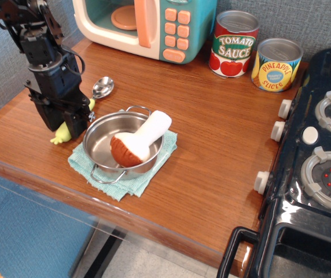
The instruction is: Move the spoon to the left of the towel
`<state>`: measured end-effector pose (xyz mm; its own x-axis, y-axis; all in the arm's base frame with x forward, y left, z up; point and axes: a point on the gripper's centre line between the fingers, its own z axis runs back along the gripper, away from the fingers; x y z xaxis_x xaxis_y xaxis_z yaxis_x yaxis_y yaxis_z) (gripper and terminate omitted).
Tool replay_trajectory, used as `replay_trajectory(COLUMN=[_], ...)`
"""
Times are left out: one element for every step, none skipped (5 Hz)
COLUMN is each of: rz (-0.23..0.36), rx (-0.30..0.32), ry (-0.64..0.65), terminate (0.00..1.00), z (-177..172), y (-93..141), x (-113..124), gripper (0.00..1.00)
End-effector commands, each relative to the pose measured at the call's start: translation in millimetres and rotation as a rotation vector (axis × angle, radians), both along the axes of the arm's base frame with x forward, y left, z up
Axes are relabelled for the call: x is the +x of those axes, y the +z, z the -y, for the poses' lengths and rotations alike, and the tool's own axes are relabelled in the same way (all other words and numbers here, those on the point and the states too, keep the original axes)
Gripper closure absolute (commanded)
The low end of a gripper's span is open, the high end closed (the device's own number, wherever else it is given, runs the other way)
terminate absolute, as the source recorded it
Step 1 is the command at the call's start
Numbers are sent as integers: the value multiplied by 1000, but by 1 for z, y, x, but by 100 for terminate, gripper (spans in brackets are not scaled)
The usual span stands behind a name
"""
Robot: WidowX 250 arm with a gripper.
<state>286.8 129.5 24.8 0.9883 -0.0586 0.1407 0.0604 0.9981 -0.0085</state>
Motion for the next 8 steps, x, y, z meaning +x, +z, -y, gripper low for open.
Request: replay_trajectory(rz=[170, 181, 181, 181, 181, 181, 181, 181], rx=[112, 111, 111, 111, 111, 111, 111, 111], ry=[-34, -17, -17, -17, -17, -17, -17, -17], terminate=[0, 0, 0, 0, 0, 0, 0, 0], z=[4, 5, 5, 5, 5, 5, 5, 5], y=[57, 63, 63, 63, 63, 63, 63, 63], x=[-23, -28, -28, -28, -28, -28, -28, -28], gripper=[0, 0, 0, 0, 0, 0, 0, 0])
